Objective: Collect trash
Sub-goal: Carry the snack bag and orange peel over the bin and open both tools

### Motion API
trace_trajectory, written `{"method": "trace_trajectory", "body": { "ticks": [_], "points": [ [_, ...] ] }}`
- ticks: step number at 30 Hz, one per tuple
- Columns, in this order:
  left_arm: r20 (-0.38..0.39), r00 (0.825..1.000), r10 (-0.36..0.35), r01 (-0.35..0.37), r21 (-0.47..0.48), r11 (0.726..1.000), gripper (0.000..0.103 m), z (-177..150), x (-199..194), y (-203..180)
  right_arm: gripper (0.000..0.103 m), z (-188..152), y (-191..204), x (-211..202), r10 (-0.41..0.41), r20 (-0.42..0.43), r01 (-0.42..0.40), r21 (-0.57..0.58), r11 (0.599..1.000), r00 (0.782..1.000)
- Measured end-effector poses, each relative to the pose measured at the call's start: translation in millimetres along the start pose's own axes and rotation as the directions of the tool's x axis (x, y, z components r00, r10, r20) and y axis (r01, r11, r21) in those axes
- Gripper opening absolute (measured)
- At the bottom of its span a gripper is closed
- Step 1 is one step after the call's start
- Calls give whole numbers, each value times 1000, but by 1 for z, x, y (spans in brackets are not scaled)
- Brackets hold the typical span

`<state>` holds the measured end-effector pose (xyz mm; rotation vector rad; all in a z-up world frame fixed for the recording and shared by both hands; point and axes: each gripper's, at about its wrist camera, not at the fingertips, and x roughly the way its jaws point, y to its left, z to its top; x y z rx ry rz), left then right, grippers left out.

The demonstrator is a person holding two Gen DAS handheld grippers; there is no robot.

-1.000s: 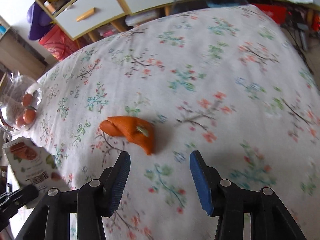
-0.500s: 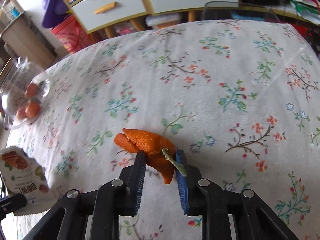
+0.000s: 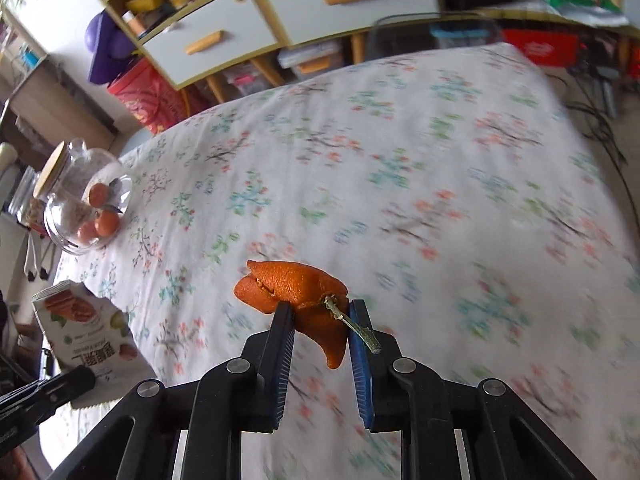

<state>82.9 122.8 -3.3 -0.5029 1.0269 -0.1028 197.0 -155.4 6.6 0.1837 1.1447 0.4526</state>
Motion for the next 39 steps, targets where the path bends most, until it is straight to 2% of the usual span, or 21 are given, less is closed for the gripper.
{"method": "trace_trajectory", "body": {
  "ticks": [9,16,23,25,27,29,33,39],
  "points": [
    [-24,997,-72,74,117,990,5,-16,9,-70,24,-21,-95,-77,-89,75,77,153,985,993],
    [-61,992,-111,121,211,970,5,-28,26,-123,24,-48,-185,-125,-190,90,155,297,942,978],
    [-100,985,-139,163,288,944,5,-41,52,-183,27,-64,-253,-148,-259,76,208,404,891,963],
    [-124,981,-151,183,303,935,5,-46,66,-203,33,-67,-269,-150,-259,63,206,441,874,964],
    [-149,975,-164,204,325,923,5,-51,82,-226,58,-70,-285,-155,-250,59,192,482,855,967],
    [-177,968,-178,231,348,909,5,-54,98,-247,69,-73,-297,-163,-257,60,192,508,840,965],
    [-236,952,-193,275,394,877,5,-65,135,-293,73,-79,-313,-177,-285,52,216,526,823,957],
    [-275,941,-196,308,464,831,5,-79,175,-348,78,-92,-329,-193,-309,45,239,535,810,950]
  ]
}}
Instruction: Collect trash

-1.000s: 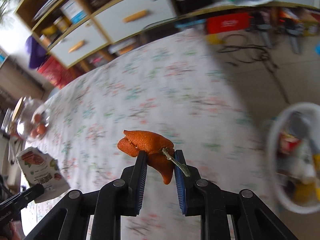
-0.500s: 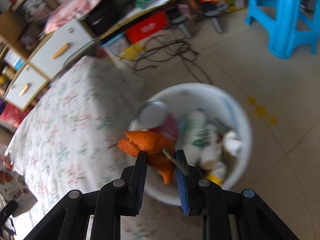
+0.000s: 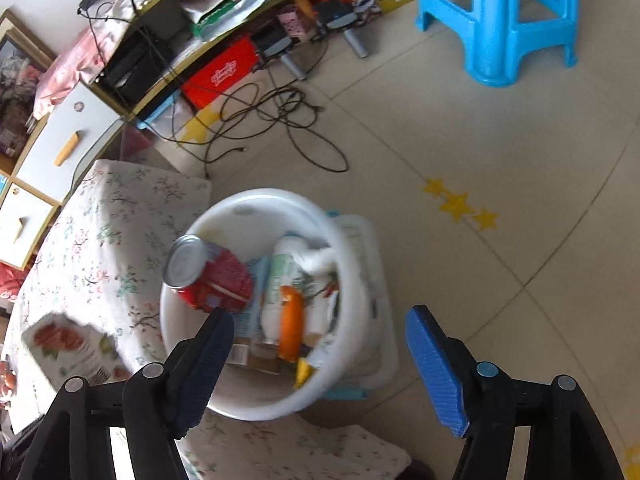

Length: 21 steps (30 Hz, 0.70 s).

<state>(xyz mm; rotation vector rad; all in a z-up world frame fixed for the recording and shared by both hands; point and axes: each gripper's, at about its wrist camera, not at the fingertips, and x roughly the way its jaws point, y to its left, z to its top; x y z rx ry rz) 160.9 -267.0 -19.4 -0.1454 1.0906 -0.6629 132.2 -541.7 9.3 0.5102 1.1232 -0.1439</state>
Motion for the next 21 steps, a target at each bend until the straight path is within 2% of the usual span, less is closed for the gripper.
{"method": "trace_trajectory", "body": {
  "ticks": [5,7,8,9,10,11,12,17,21],
  "points": [
    [-23,1000,-8,10,56,998,6,15,37,-22,80,-1,-13,-4,-1,1,1,14,1000,1000],
    [-45,999,-10,12,57,998,9,20,48,-22,80,-1,-14,-5,-11,6,11,9,1000,1000],
    [-62,998,-1,3,47,999,14,22,51,-20,80,-1,-15,-5,-18,9,17,3,1000,1000],
    [-81,997,16,-13,32,999,38,22,53,-18,80,-1,-14,-6,-21,11,21,-2,1000,1000],
    [-87,996,33,-31,23,999,71,22,53,-17,80,-2,-14,-7,-25,13,25,-7,1000,1000],
    [-76,996,54,-52,23,998,81,21,51,-16,80,-3,-13,-7,-27,15,27,-9,1000,1000],
    [-48,995,87,-85,25,996,88,18,44,-15,83,-4,-13,-7,-32,13,32,-9,999,999],
    [-58,984,171,-171,-5,985,88,8,21,2,84,-12,3,-6,-9,-4,9,-20,1000,1000],
    [-51,971,233,-235,-32,971,98,-4,-8,21,91,-21,31,-12,-13,2,13,-67,998,1000]
  ]
}}
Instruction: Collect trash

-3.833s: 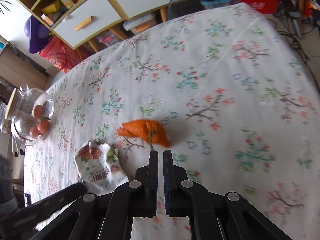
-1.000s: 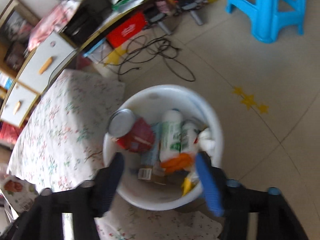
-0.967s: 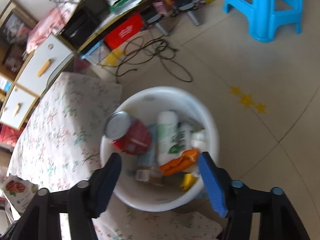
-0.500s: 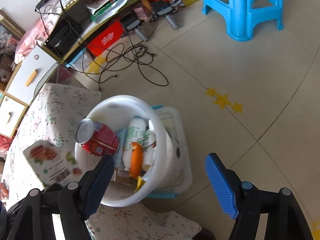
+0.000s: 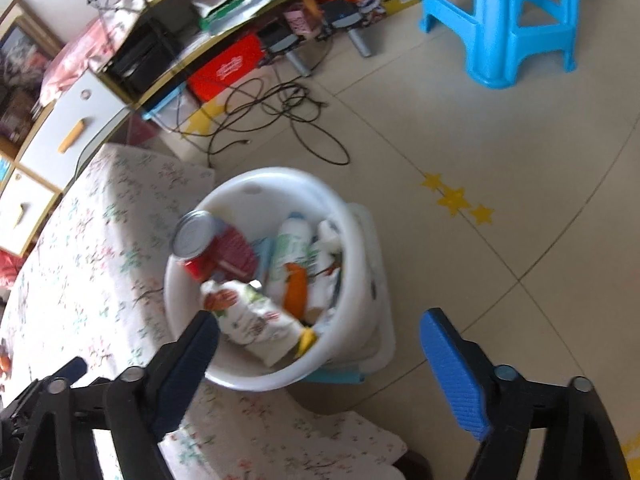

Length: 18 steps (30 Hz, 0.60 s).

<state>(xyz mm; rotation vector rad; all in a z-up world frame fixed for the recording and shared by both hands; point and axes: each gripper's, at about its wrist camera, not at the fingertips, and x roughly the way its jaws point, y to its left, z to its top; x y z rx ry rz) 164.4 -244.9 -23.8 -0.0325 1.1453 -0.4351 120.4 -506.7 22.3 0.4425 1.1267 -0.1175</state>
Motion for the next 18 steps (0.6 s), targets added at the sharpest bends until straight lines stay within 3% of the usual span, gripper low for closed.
{"method": "trace_trajectory", "body": {
  "ticks": [2,5,14,18],
  "points": [
    [12,1000,19,-19,-13,1000,98,-10,-14,14,92,-4,16,-6,9,4,-9,-30,1000,1000],
    [30,998,50,-49,-31,998,99,-26,-40,30,102,-13,41,-19,-5,22,7,-86,996,1000],
    [92,985,144,-134,-114,984,101,-85,-122,68,102,-73,122,-62,8,44,6,-297,955,999],
    [116,968,221,-199,-173,965,101,-119,-149,79,102,-111,144,-76,31,66,-5,-363,932,997]
  ]
}}
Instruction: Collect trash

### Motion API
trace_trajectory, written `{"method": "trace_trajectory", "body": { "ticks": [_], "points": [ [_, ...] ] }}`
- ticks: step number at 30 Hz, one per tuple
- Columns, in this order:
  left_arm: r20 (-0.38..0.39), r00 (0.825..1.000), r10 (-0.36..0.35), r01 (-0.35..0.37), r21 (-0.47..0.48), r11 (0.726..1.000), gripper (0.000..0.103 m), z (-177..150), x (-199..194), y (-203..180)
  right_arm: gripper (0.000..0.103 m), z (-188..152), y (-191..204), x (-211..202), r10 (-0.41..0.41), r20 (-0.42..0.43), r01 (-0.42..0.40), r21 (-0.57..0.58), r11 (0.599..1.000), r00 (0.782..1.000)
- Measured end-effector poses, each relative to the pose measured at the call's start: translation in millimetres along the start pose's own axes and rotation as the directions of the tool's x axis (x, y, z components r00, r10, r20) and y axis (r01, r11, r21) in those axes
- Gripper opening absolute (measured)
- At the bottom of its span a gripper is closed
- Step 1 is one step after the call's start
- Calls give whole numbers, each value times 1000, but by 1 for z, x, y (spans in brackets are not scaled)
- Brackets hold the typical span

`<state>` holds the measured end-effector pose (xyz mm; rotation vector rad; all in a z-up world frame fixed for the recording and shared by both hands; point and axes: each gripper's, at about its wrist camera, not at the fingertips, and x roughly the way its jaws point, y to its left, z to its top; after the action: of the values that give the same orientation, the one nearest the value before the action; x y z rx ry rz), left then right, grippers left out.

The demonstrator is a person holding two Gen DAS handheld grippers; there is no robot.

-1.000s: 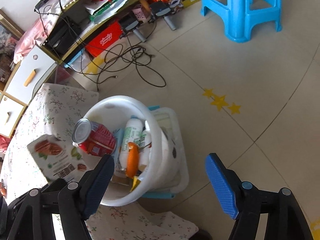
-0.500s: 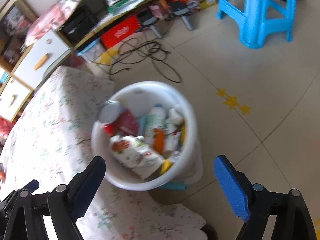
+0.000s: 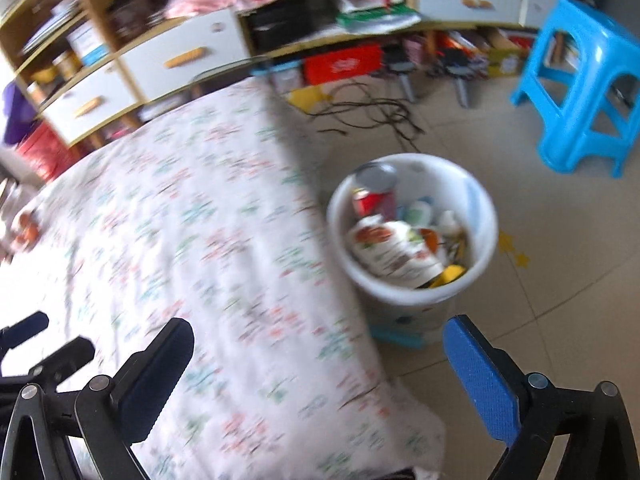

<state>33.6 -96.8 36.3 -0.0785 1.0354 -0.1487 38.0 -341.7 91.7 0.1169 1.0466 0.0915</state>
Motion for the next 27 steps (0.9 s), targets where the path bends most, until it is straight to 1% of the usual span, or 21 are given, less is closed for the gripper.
{"method": "trace_trajectory", "body": {
  "ticks": [3,5,8,11,13,14,16,19,24,27],
  "points": [
    [42,999,31,-31,3,1000,101,-19,-16,8,102,-20,18,-12,17,34,-16,-30,999,999],
    [62,997,46,-45,-10,999,101,-31,-24,14,102,-31,28,-16,11,50,-8,-44,999,999],
    [94,994,52,-49,-39,998,101,-45,-35,23,102,-46,41,-20,-26,109,33,-67,997,994],
    [137,988,77,-71,-45,996,101,-56,-44,26,102,-56,53,-18,-51,168,64,-75,995,984],
    [162,982,98,-90,-56,994,101,-61,-49,30,102,-63,60,-15,-57,188,73,-80,994,980],
    [171,979,108,-98,-68,993,101,-62,-50,33,102,-68,64,-9,-63,187,81,-87,993,980],
    [179,978,106,-92,-88,992,101,-63,-50,39,102,-72,68,-4,-72,178,91,-106,990,981],
    [181,976,117,-100,-102,990,101,-64,-49,45,102,-72,77,3,-75,180,101,-140,985,981],
    [192,972,138,-121,-99,988,101,-64,-46,47,102,-71,80,11,-82,175,105,-126,986,981],
    [178,976,126,-110,-98,989,101,-66,-42,48,102,-70,74,17,-94,156,111,-103,989,983]
  ]
}}
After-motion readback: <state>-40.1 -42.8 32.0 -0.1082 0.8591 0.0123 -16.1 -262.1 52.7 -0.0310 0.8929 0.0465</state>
